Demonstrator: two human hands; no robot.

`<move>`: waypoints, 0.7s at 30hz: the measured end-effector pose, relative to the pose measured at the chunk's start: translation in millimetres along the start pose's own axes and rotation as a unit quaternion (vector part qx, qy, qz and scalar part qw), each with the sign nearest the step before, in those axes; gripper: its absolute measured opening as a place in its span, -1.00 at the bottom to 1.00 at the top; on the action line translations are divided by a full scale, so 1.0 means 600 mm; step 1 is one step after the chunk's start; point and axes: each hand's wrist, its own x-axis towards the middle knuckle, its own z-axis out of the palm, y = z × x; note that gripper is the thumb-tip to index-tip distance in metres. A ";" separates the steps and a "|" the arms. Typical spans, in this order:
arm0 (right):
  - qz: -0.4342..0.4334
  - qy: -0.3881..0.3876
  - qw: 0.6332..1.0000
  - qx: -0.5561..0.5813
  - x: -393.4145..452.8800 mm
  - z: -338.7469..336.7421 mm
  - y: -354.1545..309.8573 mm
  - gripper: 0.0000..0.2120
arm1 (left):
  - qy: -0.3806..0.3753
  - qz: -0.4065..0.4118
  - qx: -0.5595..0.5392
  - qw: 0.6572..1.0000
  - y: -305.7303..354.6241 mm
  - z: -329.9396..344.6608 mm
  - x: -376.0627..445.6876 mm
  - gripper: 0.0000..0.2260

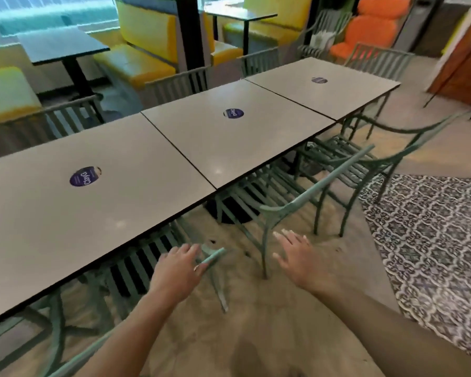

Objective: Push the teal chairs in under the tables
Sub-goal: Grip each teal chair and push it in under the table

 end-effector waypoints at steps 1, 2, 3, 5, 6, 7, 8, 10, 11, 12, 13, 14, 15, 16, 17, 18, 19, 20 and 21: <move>0.015 0.010 1.000 0.002 0.001 -0.016 0.035 -0.47 | 0.007 0.019 0.008 1.000 0.036 -0.013 0.017 -0.53; 0.027 0.023 0.999 0.001 0.005 -0.033 0.075 -0.46 | 0.012 0.037 0.015 0.999 0.077 -0.025 0.040 -0.55; 0.037 0.035 0.999 -0.001 0.008 -0.049 0.109 -0.46 | 0.012 0.051 0.018 0.998 0.111 -0.034 0.060 -0.56; 0.050 0.063 0.997 0.007 0.021 -0.075 0.187 -0.46 | 0.027 0.070 0.021 0.997 0.185 -0.044 0.108 -0.57; 0.052 0.071 0.996 0.009 0.027 -0.083 0.217 -0.46 | 0.036 0.075 0.019 0.996 0.212 -0.045 0.127 -0.57; 0.054 0.073 0.996 0.008 0.036 -0.094 0.257 -0.46 | 0.040 0.075 0.014 0.996 0.248 -0.043 0.151 -0.57; 0.056 0.070 0.996 0.006 0.046 -0.103 0.298 -0.46 | 0.038 0.076 0.008 0.996 0.283 -0.039 0.176 -0.58; 0.057 0.066 0.996 0.006 0.063 -0.121 0.369 -0.46 | 0.024 0.071 0.005 0.997 0.348 -0.029 0.217 -0.61; 0.056 0.063 0.996 0.004 0.075 -0.132 0.408 -0.46 | 0.026 0.070 0.008 0.997 0.381 -0.023 0.241 -0.61; 0.054 0.060 0.997 -0.003 0.085 -0.143 0.440 -0.46 | 0.024 0.064 0.012 0.998 0.408 -0.018 0.263 -0.61; 0.048 0.061 0.997 -0.008 0.095 -0.154 0.460 -0.46 | 0.024 0.056 0.006 0.998 0.424 -0.015 0.279 -0.61; 0.046 0.058 0.997 -0.010 0.108 -0.166 0.490 -0.46 | 0.020 0.050 0.000 0.999 0.449 -0.011 0.298 -0.61; 0.046 0.056 0.997 -0.008 0.121 -0.176 0.514 -0.46 | 0.021 0.048 0.001 0.999 0.470 -0.006 0.315 -0.61; 0.046 0.055 0.997 -0.006 0.137 -0.185 0.537 -0.47 | 0.024 0.049 0.007 0.999 0.488 -0.001 0.332 -0.61; 0.041 0.057 0.997 -0.010 0.156 -0.191 0.556 -0.47 | 0.024 0.048 0.014 0.998 0.504 0.003 0.352 -0.61; 0.036 0.059 0.997 -0.016 0.171 -0.194 0.569 -0.48 | 0.023 0.044 0.014 0.999 0.516 0.007 0.369 -0.61; 0.029 0.059 0.998 -0.020 0.191 -0.197 0.583 -0.49 | 0.023 0.038 0.012 0.999 0.527 0.011 0.392 -0.61; 0.018 0.056 0.998 -0.023 0.215 -0.196 0.597 -0.50 | 0.025 0.032 0.010 0.999 0.536 0.018 0.417 -0.60; 0.008 0.056 0.998 -0.025 0.240 -0.193 0.607 -0.51 | 0.023 0.026 0.010 0.999 0.542 0.027 0.441 -0.60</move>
